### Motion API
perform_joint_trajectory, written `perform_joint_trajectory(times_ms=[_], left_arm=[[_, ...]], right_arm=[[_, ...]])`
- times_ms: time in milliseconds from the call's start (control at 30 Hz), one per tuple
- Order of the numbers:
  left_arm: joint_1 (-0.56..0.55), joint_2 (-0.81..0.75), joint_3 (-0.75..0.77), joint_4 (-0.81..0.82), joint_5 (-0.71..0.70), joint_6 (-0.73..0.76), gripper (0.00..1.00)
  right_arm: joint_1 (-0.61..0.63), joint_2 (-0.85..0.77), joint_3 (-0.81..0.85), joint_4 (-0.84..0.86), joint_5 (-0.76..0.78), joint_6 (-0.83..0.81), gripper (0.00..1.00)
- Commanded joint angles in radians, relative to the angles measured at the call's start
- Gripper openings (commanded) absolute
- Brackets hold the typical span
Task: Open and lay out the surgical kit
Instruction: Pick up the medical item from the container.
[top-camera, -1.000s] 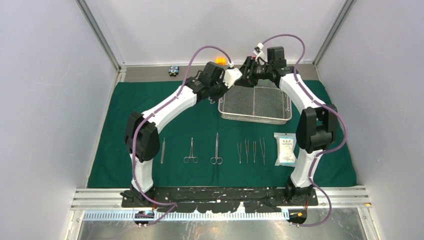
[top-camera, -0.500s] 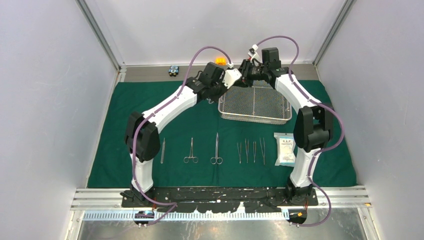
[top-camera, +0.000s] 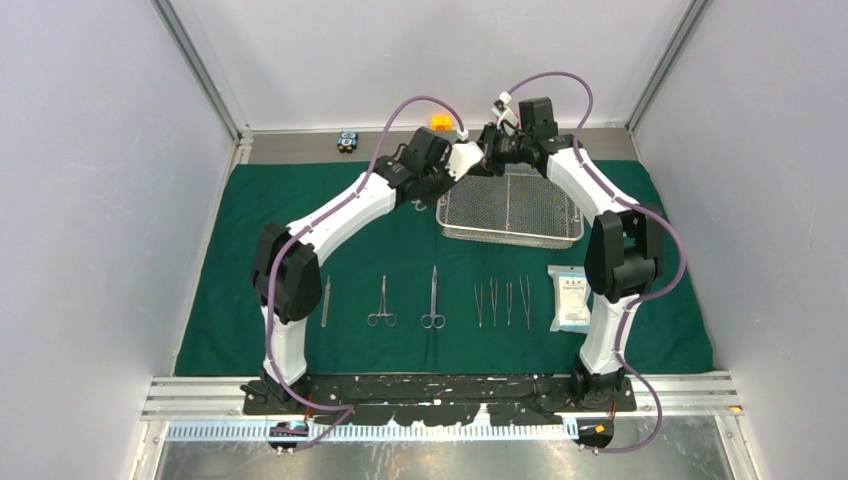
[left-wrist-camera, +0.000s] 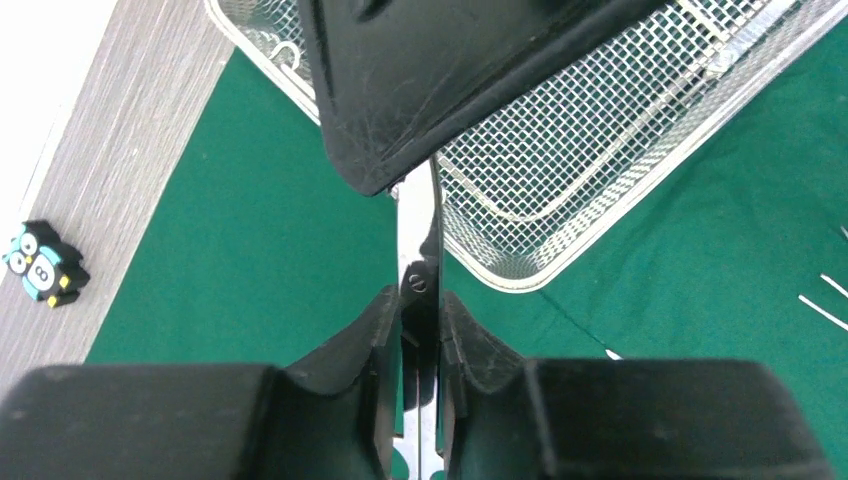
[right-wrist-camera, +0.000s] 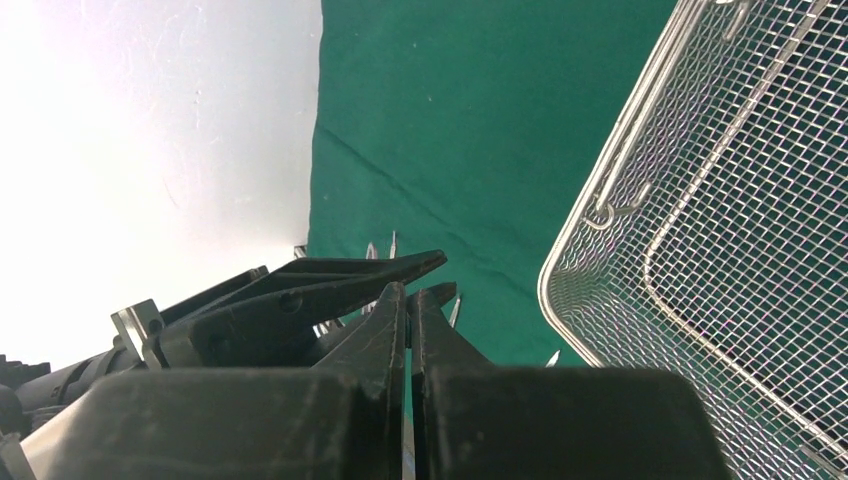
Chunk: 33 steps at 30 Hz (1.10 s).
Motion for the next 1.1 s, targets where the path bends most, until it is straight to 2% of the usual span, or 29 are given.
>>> perform_joint_trajectory(times_ms=[0, 133, 300, 467, 633, 833, 1067], left_arm=[[0.007, -0.049, -0.016, 0.031, 0.065, -0.006, 0.27], [0.007, -0.071, -0.040, 0.027, 0.124, -0.007, 0.48], [0.008, -0.089, -0.058, 0.004, 0.156, -0.002, 0.61], [0.037, -0.143, -0.075, -0.019, 0.236, -0.012, 0.67], [0.111, -0.205, -0.063, -0.178, 0.442, 0.038, 0.76], [0.293, -0.300, -0.080, -0.288, 0.697, 0.014, 0.78], [0.498, -0.433, -0.164, -0.202, 0.799, -0.110, 0.78]], right_arm=[[0.003, -0.017, 0.031, -0.024, 0.012, -0.061, 0.00], [0.004, -0.022, 0.022, -0.011, 0.010, -0.066, 0.01], [0.003, -0.022, 0.012, -0.009, 0.010, -0.095, 0.00], [0.004, -0.018, -0.013, -0.031, 0.019, -0.195, 0.00], [0.029, 0.008, 0.016, -0.124, -0.021, -0.375, 0.00], [0.133, 0.071, 0.075, -0.271, -0.085, -0.607, 0.01], [0.286, 0.204, 0.203, -0.473, -0.157, -0.832, 0.00]])
